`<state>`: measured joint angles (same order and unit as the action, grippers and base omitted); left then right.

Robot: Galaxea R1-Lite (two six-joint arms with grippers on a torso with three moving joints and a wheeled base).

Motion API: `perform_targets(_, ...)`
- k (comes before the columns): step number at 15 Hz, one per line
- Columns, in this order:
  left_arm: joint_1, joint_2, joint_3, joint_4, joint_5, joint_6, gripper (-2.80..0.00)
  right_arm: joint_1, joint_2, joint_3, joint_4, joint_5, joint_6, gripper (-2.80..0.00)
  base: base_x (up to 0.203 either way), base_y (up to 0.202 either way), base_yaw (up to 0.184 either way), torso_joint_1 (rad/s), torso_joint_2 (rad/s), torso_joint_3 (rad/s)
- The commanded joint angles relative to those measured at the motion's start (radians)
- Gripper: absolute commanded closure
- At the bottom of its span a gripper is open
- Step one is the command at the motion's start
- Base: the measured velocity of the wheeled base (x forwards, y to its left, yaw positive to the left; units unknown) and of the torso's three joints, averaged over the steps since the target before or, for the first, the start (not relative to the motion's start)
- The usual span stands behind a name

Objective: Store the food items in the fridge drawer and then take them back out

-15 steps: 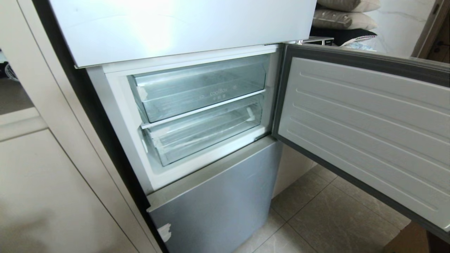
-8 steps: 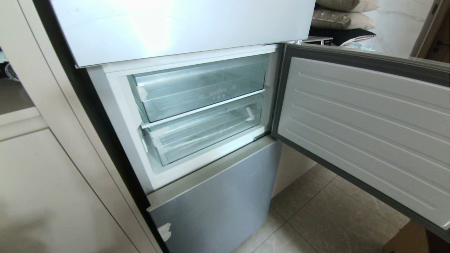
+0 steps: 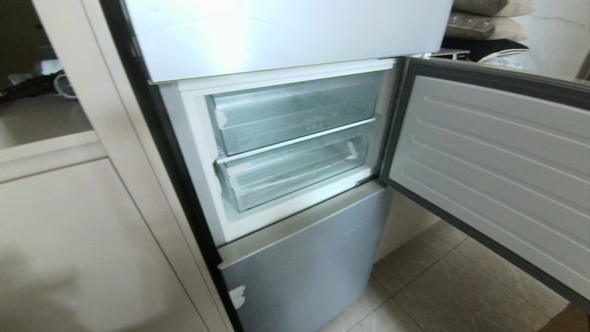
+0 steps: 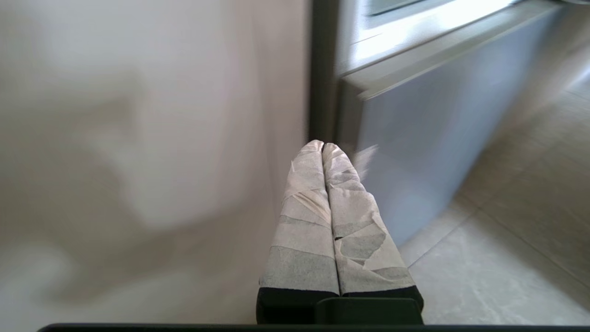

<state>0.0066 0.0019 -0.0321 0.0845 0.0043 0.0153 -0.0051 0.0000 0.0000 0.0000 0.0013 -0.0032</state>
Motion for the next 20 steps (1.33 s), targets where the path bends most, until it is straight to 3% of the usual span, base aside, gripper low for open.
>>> perform_targets(1,0.001,0.0,0.0,0.001,0.0,0.0,0.0,0.001,-0.001,0.0,0.0,0.0,0.0,0.0,0.001,-0.004,0.176,0.01,0.0,-0.001)
perform_targets(15,0.001,0.0,0.0,0.001,0.0,0.002,0.0,0.001,-0.002,0.0,0.0,0.0,0.0,0.0,0.002,-0.009,0.175,0.001,0.0,0.002)
perform_targets(20,0.001,0.0,0.0,0.001,0.0,0.0,0.0,0.001,-0.001,0.0,0.0,0.0,0.0,0.0,-0.001,-0.003,0.063,0.001,0.0,0.001)
